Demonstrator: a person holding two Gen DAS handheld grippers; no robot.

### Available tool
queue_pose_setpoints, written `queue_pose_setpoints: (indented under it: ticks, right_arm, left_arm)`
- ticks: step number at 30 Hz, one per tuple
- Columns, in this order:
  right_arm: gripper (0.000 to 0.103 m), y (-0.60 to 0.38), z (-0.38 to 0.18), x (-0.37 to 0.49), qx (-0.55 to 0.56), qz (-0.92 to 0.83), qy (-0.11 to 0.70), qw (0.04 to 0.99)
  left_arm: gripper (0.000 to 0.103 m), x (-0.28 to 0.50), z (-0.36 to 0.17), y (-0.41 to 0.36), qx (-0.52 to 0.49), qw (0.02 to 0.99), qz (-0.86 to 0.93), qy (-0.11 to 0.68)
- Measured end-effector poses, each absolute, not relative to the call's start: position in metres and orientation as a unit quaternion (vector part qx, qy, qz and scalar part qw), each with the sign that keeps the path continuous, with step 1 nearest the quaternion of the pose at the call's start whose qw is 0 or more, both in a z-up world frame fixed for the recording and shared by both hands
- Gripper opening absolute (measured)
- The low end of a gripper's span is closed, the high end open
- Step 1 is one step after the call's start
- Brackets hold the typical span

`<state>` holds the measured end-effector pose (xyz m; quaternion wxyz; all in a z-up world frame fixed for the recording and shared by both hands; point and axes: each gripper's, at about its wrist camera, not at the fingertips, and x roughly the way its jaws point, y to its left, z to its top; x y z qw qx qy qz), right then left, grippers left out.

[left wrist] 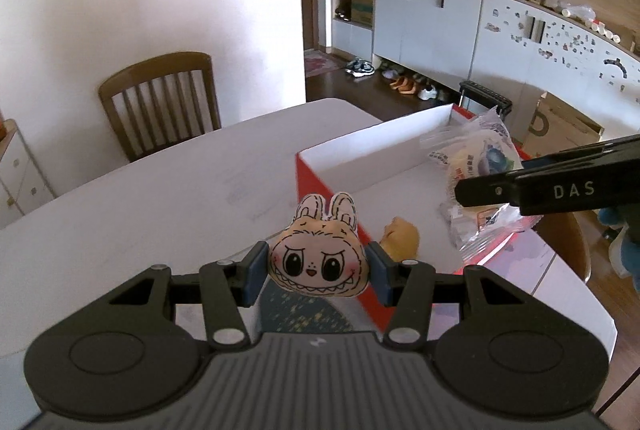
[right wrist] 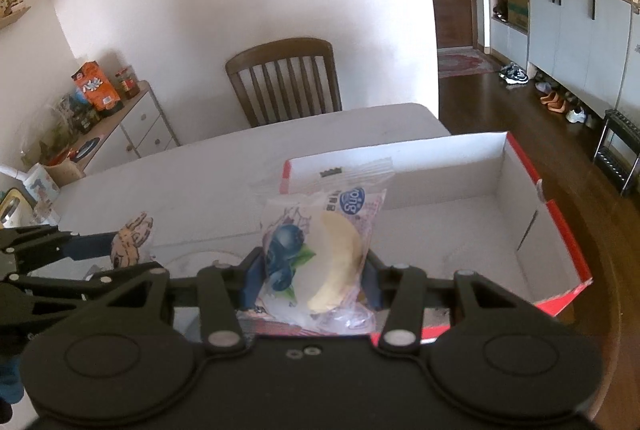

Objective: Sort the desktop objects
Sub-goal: 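Carry the plush doll with the left gripper while the right carries the bread bag to the red box, then lower the doll and bread bag into the red box and open both grippers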

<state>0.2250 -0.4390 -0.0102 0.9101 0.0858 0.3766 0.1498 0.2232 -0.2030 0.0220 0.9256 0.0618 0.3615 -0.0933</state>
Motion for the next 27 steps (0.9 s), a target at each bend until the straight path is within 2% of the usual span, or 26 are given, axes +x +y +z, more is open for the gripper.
queue_pose_setpoints:
  ticks: [15, 27]
  right_arm:
    - [0.048, -0.486, -0.023, 0.253, 0.094, 0.113, 0.391, 0.908]
    - [0.048, -0.510, -0.049, 0.284, 0.089, 0.091, 0.419, 0.899]
  left_arm:
    - [0.051, 0.276, 0.015, -0.267, 0.103, 0.915, -0.145, 0.362]
    - [0.051, 0.320, -0.018, -0.301, 0.133, 0.893, -0.167, 0.397]
